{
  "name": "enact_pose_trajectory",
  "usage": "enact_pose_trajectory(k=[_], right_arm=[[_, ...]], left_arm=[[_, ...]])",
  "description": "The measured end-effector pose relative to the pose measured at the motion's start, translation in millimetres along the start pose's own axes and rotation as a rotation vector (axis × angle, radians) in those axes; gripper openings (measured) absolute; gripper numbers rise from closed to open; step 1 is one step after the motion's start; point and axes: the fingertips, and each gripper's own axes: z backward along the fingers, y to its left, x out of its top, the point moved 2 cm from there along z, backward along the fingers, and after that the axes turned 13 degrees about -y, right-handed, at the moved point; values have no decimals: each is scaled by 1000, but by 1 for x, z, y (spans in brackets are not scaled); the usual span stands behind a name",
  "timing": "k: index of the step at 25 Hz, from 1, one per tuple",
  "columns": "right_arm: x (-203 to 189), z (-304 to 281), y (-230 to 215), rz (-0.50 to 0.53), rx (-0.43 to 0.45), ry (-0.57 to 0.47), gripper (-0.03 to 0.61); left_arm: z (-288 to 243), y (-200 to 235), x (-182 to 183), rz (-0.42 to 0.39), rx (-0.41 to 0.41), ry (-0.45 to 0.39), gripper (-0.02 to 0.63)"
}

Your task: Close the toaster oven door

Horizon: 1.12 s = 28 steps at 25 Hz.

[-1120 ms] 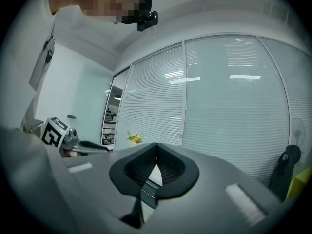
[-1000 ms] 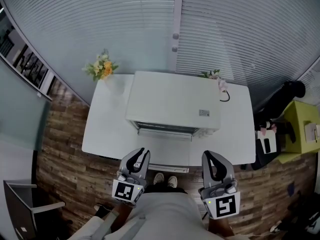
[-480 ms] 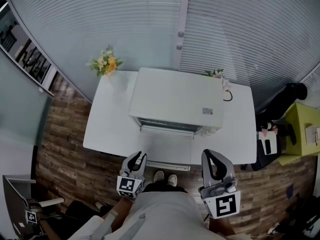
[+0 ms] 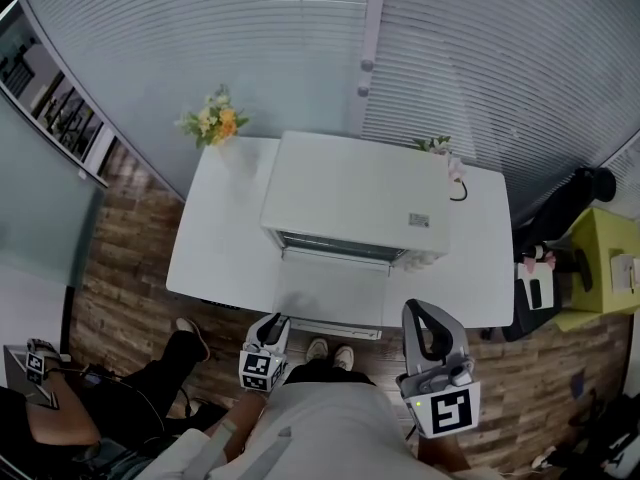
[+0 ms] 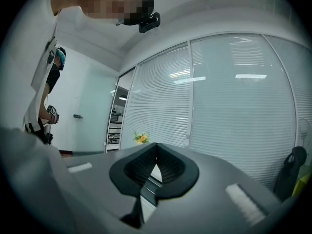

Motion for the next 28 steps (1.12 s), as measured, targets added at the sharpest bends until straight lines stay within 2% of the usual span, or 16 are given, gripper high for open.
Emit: enact_pose_trajectory(k=[10, 18, 28], right_arm=[[-5, -1, 5, -4, 4, 9, 5], [-8, -2, 8, -6, 10, 18, 5], [-11, -4, 11, -11, 16, 27, 5]], left_arm=[[13, 11, -65, 14, 26, 91, 95], [24, 9, -95, -9, 11, 141, 95], [16, 13, -126, 23, 29, 193, 104]])
